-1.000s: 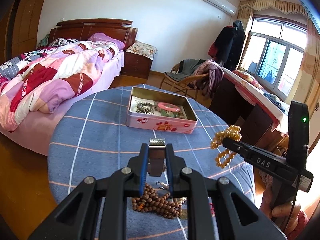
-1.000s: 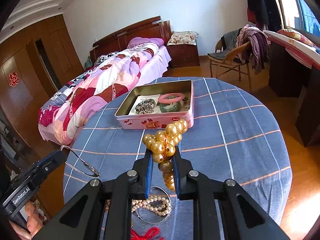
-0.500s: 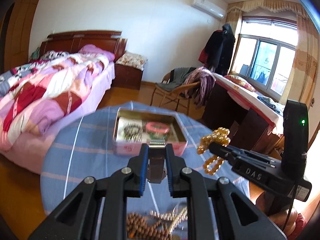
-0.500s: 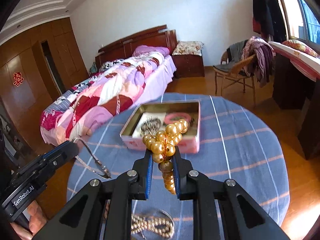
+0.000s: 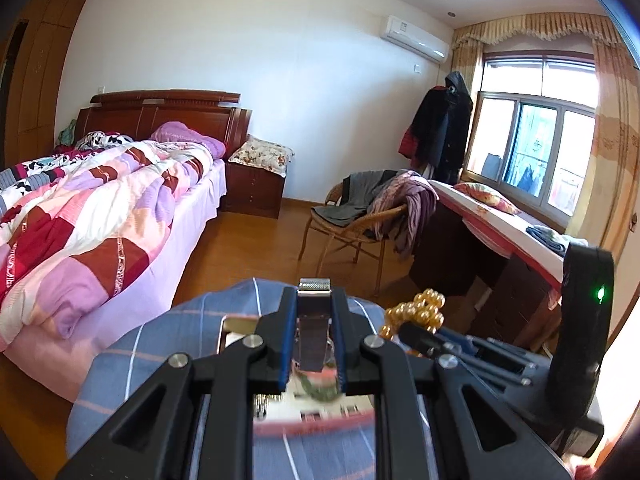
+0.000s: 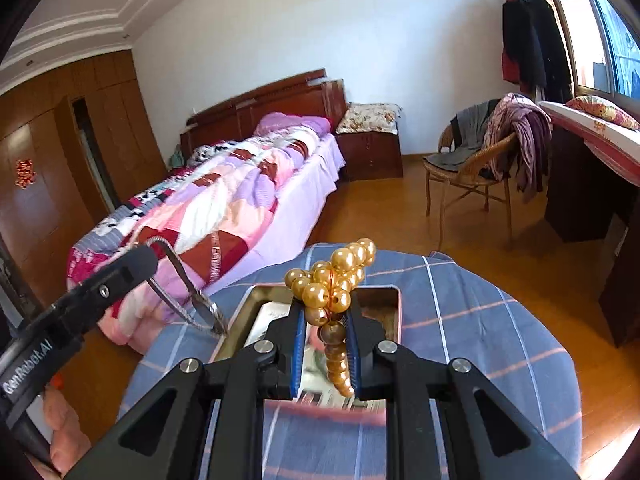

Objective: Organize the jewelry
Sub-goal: 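Carry the watch and gold pearls over the pink tin with both tools, then open the left tool over the tin while the right tool releases the gold pearls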

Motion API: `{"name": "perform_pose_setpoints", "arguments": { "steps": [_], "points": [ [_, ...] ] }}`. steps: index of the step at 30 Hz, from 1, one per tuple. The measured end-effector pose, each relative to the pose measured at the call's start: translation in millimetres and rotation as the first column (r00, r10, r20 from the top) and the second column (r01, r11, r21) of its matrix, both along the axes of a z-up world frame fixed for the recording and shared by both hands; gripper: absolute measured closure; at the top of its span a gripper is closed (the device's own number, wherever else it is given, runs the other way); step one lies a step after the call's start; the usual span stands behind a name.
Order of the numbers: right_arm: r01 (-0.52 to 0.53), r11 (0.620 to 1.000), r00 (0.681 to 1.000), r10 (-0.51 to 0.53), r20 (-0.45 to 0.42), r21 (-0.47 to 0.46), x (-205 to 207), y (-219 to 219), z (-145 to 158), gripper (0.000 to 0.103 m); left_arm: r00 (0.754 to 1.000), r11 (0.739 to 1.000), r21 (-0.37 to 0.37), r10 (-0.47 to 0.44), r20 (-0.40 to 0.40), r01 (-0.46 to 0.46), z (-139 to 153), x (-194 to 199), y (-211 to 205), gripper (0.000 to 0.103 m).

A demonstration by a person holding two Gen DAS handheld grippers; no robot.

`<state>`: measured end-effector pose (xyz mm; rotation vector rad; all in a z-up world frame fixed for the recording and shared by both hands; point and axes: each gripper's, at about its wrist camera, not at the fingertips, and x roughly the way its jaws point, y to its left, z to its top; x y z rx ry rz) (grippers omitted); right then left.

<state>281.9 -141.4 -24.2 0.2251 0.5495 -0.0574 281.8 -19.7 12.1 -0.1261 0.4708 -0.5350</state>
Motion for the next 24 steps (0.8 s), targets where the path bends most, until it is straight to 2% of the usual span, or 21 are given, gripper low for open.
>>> {"name": "perform_pose_setpoints", "arguments": {
  "steps": [5, 10, 14, 19, 20, 22, 23, 24],
  "points": [
    [0.007, 1.0, 0.997, -0.006, -0.08, 0.008, 47, -5, -29, 0.085, 0.999, 1.0, 0.008, 0.016, -0.052, -0.016, -28, 36, -14, 0.086],
    [0.0, 1.0, 0.988, -0.003, -0.152, -0.015, 82, -7, -60, 0.085, 0.989, 0.996, 0.083, 0.045, -0.138, -0.034, -71, 63, -24, 0.086],
    [-0.004, 1.0, 0.982, -0.002, -0.189, -0.028, 98, -8, -77, 0.085, 0.98, 0.992, 0.118, 0.071, -0.187, -0.05, -89, 69, -25, 0.086],
    [-0.021, 0.999, 0.973, 0.01, -0.232, -0.041, 105, -6, -92, 0.084, 0.975, 0.988, 0.149, 0.08, -0.21, -0.049, -95, 68, -27, 0.085],
    [-0.026, 0.999, 0.969, 0.015, -0.247, -0.041, 106, -5, -95, 0.08, 0.974, 0.986, 0.162, 0.083, -0.212, -0.049, -96, 68, -29, 0.085],
    [-0.037, 0.999, 0.957, 0.028, -0.288, -0.028, 107, -5, -99, 0.058, 0.973, 0.979, 0.199, 0.085, -0.215, -0.042, -96, 67, -34, 0.081],
    [-0.026, 0.999, 0.956, 0.016, -0.292, -0.031, 106, -7, -97, 0.053, 0.973, 0.976, 0.215, 0.088, -0.213, -0.041, -95, 65, -35, 0.076],
    [-0.012, 0.999, 0.96, 0.002, -0.28, -0.035, 101, -9, -94, 0.052, 0.973, 0.971, 0.231, 0.103, -0.205, -0.054, -92, 64, -33, 0.064]
  ]
}}
